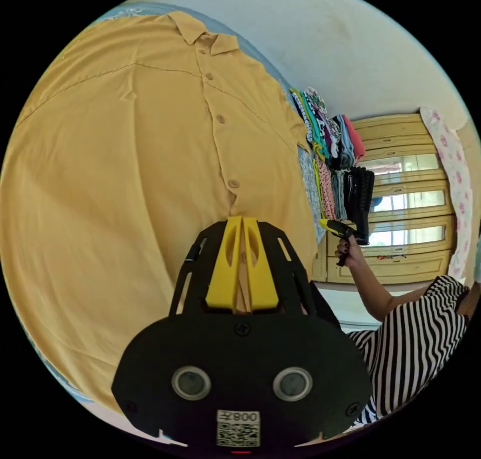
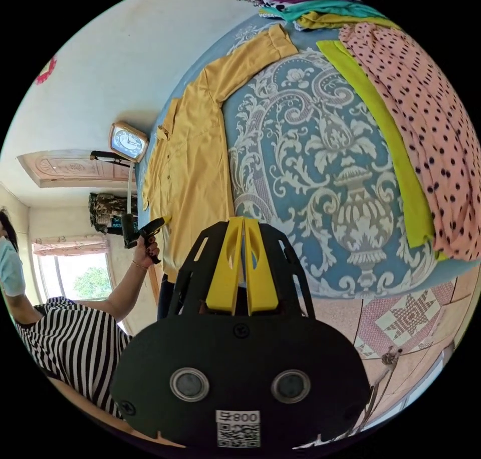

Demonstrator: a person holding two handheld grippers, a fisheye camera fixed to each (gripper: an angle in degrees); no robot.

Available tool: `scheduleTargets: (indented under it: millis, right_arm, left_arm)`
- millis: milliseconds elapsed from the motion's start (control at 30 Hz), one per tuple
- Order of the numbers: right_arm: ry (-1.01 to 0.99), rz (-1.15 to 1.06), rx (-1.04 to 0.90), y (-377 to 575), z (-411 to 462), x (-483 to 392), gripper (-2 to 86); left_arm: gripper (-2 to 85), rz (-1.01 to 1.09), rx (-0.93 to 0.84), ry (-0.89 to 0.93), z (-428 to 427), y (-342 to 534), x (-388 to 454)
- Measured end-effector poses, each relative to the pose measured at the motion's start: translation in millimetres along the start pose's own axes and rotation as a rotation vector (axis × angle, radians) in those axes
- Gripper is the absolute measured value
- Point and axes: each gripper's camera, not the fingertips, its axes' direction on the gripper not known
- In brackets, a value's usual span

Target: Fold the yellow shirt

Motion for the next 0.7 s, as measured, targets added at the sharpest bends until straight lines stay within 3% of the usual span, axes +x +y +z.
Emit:
scheduleTargets:
  millis: [333, 700]
  right_arm:
    - [0.239, 0.020, 0.339, -136, -48, 4, 6.9]
    - [0.359, 0.063, 0.404, -197, -24, 8, 6.0]
  left_arm:
    - [3.4, 0.292, 0.023, 0.128, 42, -110, 85]
    - [8.5, 0.607, -0.134, 0.118, 194, -303, 225]
